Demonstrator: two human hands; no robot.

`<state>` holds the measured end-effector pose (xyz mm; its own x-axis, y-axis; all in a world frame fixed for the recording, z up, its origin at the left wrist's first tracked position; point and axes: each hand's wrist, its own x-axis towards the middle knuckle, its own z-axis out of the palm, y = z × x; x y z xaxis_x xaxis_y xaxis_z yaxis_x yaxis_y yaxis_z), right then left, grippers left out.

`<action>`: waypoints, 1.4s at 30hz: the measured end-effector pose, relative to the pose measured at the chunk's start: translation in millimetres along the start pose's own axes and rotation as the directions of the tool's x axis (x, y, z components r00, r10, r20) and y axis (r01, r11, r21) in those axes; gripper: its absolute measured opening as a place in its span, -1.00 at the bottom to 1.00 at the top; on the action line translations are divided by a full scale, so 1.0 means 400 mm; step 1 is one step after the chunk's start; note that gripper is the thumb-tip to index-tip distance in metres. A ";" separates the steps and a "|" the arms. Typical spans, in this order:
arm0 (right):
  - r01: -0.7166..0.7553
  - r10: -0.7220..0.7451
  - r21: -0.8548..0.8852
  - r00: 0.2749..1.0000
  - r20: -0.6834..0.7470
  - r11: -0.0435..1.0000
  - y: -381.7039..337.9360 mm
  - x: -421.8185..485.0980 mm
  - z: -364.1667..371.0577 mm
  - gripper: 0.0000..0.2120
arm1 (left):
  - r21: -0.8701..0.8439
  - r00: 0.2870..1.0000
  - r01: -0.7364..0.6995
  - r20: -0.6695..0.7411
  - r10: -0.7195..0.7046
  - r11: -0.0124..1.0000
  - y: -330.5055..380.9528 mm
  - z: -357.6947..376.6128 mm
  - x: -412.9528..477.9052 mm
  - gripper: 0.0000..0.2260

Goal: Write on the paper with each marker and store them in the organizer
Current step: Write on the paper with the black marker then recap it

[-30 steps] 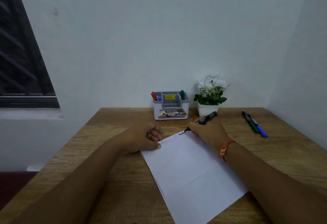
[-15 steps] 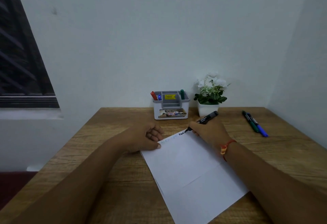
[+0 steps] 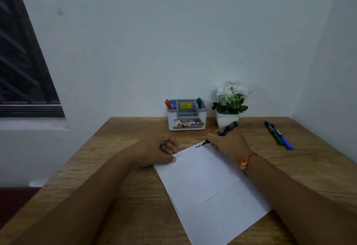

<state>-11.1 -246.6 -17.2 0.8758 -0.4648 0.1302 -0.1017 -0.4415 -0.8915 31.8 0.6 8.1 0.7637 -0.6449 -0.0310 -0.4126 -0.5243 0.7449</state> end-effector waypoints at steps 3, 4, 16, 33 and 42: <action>-0.014 0.014 0.003 1.000 -0.004 1.000 0.004 0.004 0.001 -0.76 | 0.003 1.000 0.000 0.003 0.000 1.000 0.001 0.000 0.001 -0.62; -0.015 0.015 0.002 1.000 -0.009 1.000 0.005 0.004 0.000 -0.73 | 0.002 1.000 0.001 0.002 -0.001 1.000 0.001 0.000 0.001 -0.62; -0.002 0.002 -0.003 0.998 -0.057 1.000 0.004 0.012 -0.011 -0.70 | -0.004 1.000 0.005 0.004 -0.005 1.000 -0.005 -0.001 0.005 -0.63; 0.002 -0.005 -0.061 0.999 -0.040 0.998 0.006 0.012 -0.004 -0.67 | 0.002 1.000 -0.004 0.001 0.004 1.000 -0.007 0.001 0.005 -0.63; -0.026 0.023 -0.046 0.998 -0.064 0.999 0.009 0.014 -0.004 -0.69 | 0.002 1.000 0.008 0.004 -0.008 1.000 -0.003 0.001 0.004 -0.62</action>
<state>-7.4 -251.9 -18.9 0.8410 -0.5234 0.1369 -0.1465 -0.4639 -0.8737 33.3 -0.1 6.9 0.7649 -0.6428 -0.0401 -0.4071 -0.5307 0.7433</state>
